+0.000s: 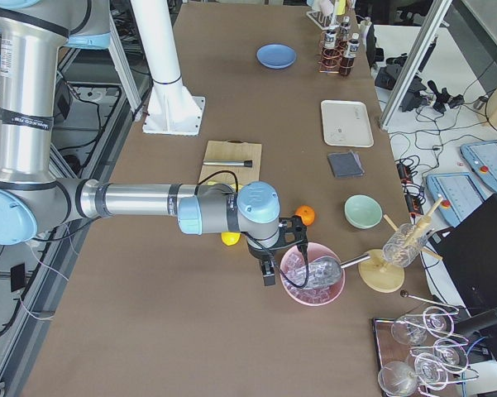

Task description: Pick orange to plate

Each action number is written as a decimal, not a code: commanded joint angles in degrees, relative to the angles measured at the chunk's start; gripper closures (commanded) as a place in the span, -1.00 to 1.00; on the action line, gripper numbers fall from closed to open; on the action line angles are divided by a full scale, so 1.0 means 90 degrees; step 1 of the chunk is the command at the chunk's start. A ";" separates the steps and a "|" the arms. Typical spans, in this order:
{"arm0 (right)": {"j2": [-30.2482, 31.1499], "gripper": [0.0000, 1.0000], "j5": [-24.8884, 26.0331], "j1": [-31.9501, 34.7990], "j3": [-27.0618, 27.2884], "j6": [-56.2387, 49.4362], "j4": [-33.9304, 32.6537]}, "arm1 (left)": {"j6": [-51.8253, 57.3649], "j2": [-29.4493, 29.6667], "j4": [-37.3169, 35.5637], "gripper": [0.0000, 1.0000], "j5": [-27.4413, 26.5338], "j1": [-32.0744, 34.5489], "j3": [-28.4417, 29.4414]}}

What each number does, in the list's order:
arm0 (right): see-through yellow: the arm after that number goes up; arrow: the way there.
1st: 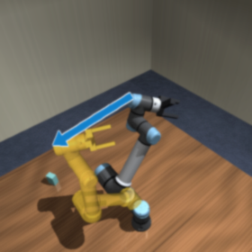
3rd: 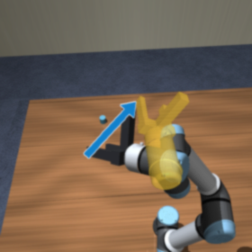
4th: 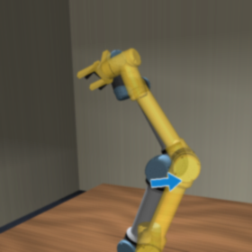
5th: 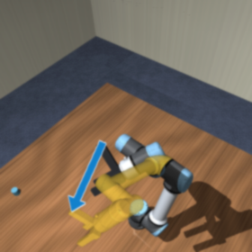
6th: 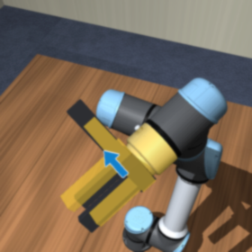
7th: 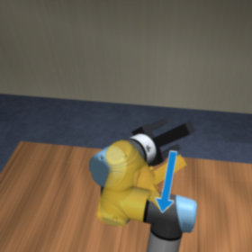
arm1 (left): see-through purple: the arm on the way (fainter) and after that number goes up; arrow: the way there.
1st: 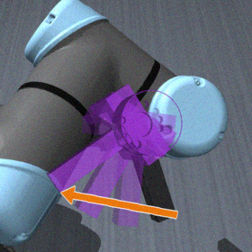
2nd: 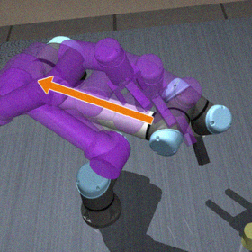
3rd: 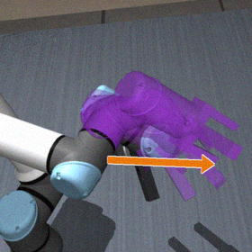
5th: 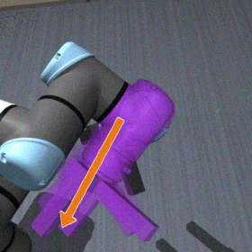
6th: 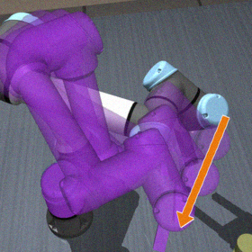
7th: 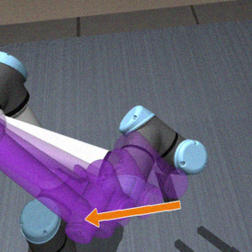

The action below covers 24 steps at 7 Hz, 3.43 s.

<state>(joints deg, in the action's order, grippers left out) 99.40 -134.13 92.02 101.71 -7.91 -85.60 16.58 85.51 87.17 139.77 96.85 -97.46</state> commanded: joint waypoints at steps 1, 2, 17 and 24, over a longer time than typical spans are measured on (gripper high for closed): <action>0.0029 -1.00 -0.0028 0.0000 0.0018 -0.0009 0.0019 | 0.0004 0.0001 0.1740 -0.96 -0.0050 0.0000 0.0425; 0.0020 -1.00 -0.0028 0.0000 0.0027 -0.0009 0.0019 | -0.0016 0.0020 0.2417 -0.96 0.0017 0.0000 0.0805; -0.2861 -0.99 0.1144 -0.3281 -0.1089 0.5206 0.1220 | -0.2916 0.0382 0.2492 -0.96 0.0418 -0.0722 -0.0245; -0.2764 -0.96 0.1065 -0.3291 -0.1858 0.5196 0.2284 | -0.2994 0.0313 0.3248 -0.90 0.0349 -0.0976 0.0705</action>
<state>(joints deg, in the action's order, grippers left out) 74.68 -124.33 62.35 84.35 38.75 -64.90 -9.99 88.34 112.60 143.09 88.88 -96.35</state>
